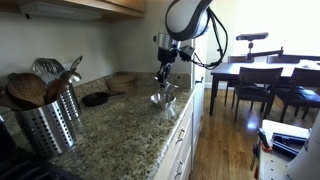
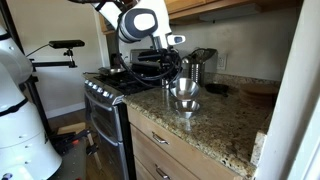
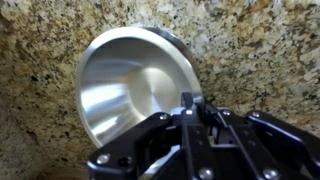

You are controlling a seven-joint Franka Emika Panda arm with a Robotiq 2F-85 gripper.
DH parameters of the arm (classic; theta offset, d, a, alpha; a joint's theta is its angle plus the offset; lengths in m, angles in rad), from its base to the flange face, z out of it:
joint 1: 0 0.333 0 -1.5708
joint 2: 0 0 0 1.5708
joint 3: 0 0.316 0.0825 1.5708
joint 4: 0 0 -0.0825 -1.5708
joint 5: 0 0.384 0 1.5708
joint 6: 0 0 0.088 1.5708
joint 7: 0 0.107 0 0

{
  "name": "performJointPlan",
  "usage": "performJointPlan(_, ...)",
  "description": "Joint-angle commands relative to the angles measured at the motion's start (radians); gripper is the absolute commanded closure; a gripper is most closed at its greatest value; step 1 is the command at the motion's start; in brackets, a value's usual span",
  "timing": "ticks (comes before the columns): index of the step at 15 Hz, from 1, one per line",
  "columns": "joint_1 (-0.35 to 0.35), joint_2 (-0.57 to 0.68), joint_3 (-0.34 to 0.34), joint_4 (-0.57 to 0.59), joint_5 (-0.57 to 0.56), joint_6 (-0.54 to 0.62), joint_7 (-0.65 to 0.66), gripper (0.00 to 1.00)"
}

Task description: Pick up the silver bowl and pour its contents in the other silver bowl.

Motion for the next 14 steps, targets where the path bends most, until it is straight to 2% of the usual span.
performJointPlan(1, 0.039, -0.03, 0.023, 0.028, -0.098, -0.1, 0.084, 0.93)
performJointPlan(7, 0.107, -0.014, 0.08, 0.071, -0.137, -0.19, 0.111, 0.93)
performJointPlan(14, 0.166, 0.011, 0.137, 0.086, -0.14, -0.226, 0.119, 0.93)
